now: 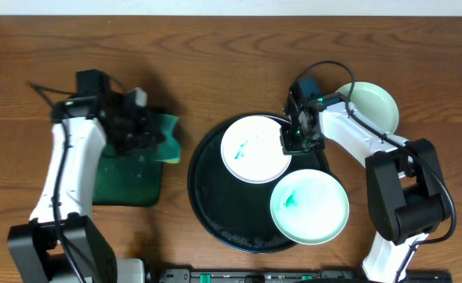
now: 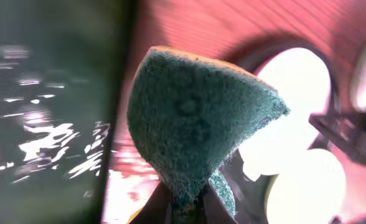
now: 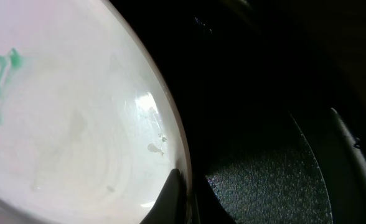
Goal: Clean dirty plates on tray and stack at the side
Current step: 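Carry the wet sponge with the left gripper onto the upper white plate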
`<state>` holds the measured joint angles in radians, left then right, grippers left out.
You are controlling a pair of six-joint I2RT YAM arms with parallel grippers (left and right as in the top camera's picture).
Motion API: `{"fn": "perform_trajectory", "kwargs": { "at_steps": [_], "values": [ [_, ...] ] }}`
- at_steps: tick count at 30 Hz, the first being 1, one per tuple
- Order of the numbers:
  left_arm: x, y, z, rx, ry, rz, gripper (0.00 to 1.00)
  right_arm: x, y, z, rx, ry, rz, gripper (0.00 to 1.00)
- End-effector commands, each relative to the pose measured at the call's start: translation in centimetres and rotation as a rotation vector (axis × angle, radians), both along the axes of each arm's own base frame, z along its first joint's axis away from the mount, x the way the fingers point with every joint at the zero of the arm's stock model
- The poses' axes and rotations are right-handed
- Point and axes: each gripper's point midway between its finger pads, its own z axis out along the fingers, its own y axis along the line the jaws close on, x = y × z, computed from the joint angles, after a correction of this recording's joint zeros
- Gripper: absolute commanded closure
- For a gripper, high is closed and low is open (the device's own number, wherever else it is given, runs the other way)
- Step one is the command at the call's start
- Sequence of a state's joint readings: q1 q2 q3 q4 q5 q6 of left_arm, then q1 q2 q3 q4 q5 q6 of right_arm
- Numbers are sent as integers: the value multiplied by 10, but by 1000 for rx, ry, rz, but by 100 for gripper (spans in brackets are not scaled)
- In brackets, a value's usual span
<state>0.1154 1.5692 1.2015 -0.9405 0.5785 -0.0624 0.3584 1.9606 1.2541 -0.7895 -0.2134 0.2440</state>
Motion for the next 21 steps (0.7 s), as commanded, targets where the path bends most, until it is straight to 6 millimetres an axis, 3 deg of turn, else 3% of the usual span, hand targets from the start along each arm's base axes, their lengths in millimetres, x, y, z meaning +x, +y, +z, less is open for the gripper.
{"fn": "perform_trajectory", "kwargs": {
  "at_steps": [1, 11, 21],
  "values": [
    [0, -45, 11, -95, -34, -135, 93, -26, 4, -17, -23, 66, 68, 99],
    [14, -123, -39, -161, 29, -265, 93, -28, 3, -17, -26, 75, 67, 99],
    [10, -173, -89, -192, 98, -338, 93, -28, 4, -17, -26, 76, 67, 99]
  ]
}}
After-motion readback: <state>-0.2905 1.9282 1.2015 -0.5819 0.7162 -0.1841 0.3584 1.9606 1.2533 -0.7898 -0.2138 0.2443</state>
